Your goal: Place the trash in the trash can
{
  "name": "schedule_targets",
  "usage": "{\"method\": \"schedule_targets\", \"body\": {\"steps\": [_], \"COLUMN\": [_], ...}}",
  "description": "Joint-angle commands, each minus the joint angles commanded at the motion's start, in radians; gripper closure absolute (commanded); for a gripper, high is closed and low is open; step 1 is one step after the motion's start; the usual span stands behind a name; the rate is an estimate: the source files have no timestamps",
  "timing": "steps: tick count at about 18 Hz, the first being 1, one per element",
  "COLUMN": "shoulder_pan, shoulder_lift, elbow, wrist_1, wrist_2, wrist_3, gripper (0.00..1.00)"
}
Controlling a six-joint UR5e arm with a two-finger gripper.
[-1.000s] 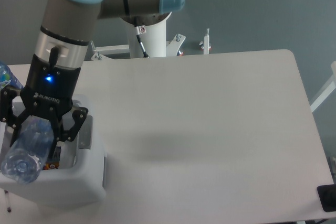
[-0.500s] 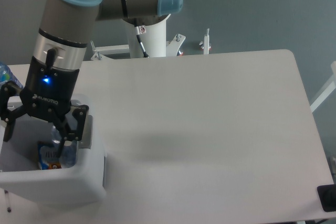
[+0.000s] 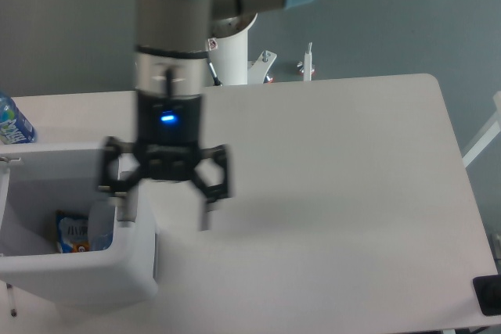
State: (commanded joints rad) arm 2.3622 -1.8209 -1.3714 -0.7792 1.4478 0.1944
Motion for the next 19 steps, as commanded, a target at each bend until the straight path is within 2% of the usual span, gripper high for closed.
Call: {"method": "schedule_targets", "body": {"steps": [3, 6, 11, 14, 19], "shoulder_pan": [0.060, 0.126, 0.195, 0.256, 0.275], "shoulder_lift": [0.014, 0.057, 0.094, 0.114, 0.123], "elbow": [-0.021, -0.054, -0.061, -0.061, -0.061], "wrist_1": [-0.011, -0.093, -0.233, -0.301, -0.305], "wrist_2": [0.051, 0.091, 0.115, 0.099, 0.097], "wrist_3": [0.143, 0.359, 0.537, 0.568, 0.570], "gripper": [0.00, 0.00, 0.00, 0.00, 0.00]}}
